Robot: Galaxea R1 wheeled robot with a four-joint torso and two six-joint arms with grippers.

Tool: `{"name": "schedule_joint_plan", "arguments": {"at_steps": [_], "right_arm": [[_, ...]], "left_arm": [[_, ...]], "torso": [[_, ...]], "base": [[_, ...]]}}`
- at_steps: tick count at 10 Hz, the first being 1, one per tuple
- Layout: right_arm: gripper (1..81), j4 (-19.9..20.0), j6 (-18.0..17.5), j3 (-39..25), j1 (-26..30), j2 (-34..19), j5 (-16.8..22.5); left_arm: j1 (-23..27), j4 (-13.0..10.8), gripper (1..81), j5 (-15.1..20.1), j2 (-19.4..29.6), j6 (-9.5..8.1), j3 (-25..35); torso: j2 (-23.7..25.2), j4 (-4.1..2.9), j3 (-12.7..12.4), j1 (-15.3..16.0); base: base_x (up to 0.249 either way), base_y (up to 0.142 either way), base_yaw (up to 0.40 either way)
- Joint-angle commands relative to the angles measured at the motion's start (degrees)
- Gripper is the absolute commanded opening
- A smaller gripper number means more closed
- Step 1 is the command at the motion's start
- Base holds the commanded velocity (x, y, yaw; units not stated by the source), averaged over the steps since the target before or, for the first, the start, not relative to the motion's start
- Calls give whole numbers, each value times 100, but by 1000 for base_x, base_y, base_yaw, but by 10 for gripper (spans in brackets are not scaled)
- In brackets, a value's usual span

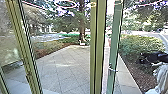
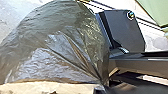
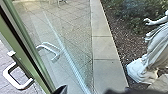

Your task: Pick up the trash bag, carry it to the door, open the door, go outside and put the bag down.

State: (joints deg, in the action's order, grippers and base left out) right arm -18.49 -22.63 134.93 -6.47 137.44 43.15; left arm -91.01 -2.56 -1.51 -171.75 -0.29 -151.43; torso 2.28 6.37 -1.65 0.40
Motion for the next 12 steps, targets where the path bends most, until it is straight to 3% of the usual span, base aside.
{"name": "schedule_joint_plan", "arguments": {"at_steps": [1,3,5,12], "right_arm": [[811,-796,267,217,1064,-345,-281],[811,-831,521,191,1002,-504,-351],[811,-875,768,234,914,-697,-764],[811,-1630,760,850,888,-724,-1836]], "left_arm": [[246,45,10,301,-9,-23,35],[246,36,10,301,-26,-23,43],[246,27,10,301,-52,-15,35],[237,27,10,309,-79,-15,43]], "torso": [[0,0,0,0],[0,0,0,2],[0,0,0,2],[0,0,0,2]], "base": [[0,0,0],[0,0,0],[0,0,0],[0,0,0]]}}
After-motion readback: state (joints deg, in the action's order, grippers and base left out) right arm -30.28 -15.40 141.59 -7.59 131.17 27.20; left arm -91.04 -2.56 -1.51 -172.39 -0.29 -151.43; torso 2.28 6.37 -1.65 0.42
